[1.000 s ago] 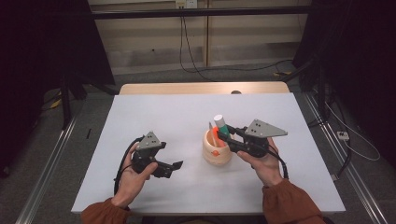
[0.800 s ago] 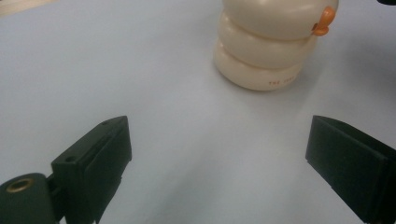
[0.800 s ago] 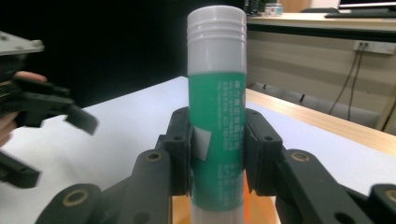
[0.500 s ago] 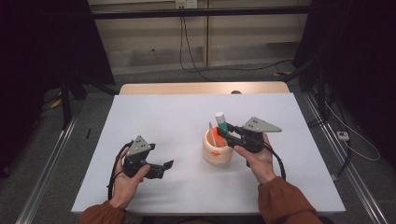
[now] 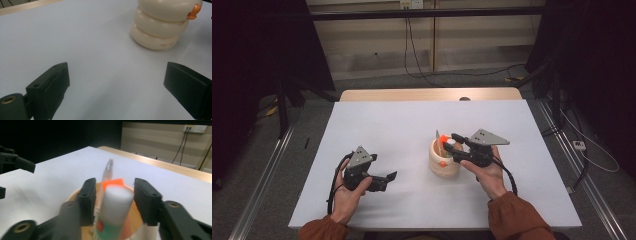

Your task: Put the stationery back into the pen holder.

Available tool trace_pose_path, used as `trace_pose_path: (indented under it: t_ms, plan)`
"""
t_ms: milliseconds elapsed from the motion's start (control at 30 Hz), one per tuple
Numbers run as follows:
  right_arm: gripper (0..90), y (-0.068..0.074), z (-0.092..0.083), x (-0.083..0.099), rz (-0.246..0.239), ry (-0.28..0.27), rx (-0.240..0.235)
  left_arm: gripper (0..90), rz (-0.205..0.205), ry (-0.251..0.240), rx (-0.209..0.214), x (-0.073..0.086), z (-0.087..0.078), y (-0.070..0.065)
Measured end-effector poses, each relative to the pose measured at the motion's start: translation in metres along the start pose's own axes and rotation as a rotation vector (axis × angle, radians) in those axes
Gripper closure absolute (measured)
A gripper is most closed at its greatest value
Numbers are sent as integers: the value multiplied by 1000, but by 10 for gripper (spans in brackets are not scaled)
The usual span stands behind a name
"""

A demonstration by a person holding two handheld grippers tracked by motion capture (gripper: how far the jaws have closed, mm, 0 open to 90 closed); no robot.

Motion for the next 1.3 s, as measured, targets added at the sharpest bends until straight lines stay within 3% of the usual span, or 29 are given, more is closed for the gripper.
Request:
trace_pose_path:
  t_ms: [133, 200, 267, 467, 800, 1000, 1300]
  plan:
    - [362, 0, -5, -5, 1, -22, 0, 63, -7, -9, -3, 0, -2, 1]
    - [285, -2, -10, -7, -4, -14, 24, 62, -12, -21, -10, 0, -4, 1]
    - [246, -4, -14, -7, 6, -25, 35, 60, -20, -28, -15, 1, -7, 2]
    - [132, -10, -30, -4, 10, 6, 64, 59, -29, -49, -29, 4, -12, 4]
    - [98, -16, -62, 15, 17, 46, 92, 59, -46, -52, -59, 14, -25, 10]
    - [92, -19, -81, 25, 16, 66, 133, 59, -47, -64, -69, 18, -27, 9]
    - [84, -21, -93, 39, 27, 77, 158, 59, -63, -105, -68, 20, -31, 7]
Point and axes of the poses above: each handheld gripper's, and its own axes: z roughly forward along the jaws, x roughly out of its underside, y roughly to its left, the point moved 1 cm from there along z, roughly forward along the jaws, and after that the axes turned 7 degrees about -y, right-handed, at the moved point
